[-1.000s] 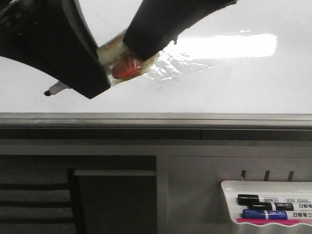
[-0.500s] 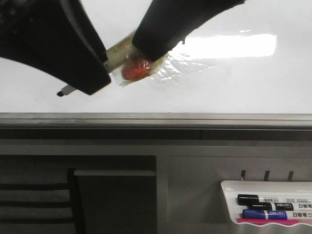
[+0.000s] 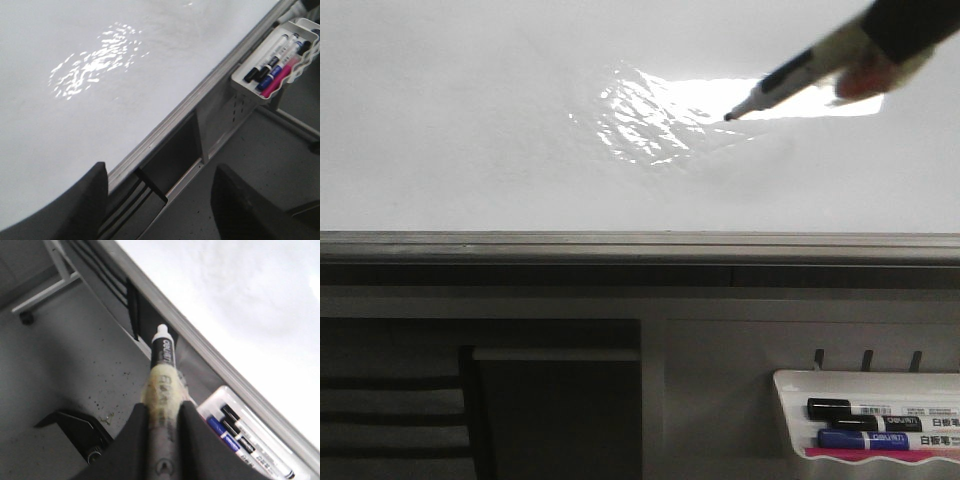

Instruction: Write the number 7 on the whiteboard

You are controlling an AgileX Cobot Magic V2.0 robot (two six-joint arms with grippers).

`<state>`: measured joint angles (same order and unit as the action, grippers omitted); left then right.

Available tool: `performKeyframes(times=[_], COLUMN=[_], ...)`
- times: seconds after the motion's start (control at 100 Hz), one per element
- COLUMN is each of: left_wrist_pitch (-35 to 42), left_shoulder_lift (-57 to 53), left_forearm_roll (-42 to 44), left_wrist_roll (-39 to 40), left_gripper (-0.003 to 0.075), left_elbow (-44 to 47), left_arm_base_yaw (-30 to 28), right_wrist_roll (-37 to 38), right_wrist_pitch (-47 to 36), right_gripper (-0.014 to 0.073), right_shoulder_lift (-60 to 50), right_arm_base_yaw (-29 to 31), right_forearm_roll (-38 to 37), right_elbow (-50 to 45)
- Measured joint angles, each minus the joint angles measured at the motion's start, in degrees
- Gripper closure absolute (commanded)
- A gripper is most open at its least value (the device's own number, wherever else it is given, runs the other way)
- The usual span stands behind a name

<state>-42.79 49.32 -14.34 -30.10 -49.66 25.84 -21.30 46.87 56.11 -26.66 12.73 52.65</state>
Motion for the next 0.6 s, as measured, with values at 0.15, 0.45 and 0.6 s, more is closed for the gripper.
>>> performKeyframes(times=[0.15,0.45,0.6], left_wrist_pitch=[3.5,8.3,10.4], left_shoulder_lift=[-4.4,-5.5,-5.5], left_forearm_roll=[-4.8,-6.8,-7.1], left_wrist_roll=[0.2,0.4,0.4], left_gripper=[0.03,0.03,0.03], left_elbow=[6.2,8.2,8.2], left_arm_base_yaw=[-6.2,-9.3,-9.3], right_wrist_roll=[7.0,8.0,8.1], right_wrist_pitch=[-4.8,-7.2,0.1], right_gripper=[0.0657,0.0657,0.0657], right_shoulder_lift=[-3.2,-2.8,3.4], right_arm_base_yaw=[4.6,5.3,5.4], right_forearm_roll=[-0.1,1.6,1.9], right_elbow=[-6.5,-5.6,3.4])
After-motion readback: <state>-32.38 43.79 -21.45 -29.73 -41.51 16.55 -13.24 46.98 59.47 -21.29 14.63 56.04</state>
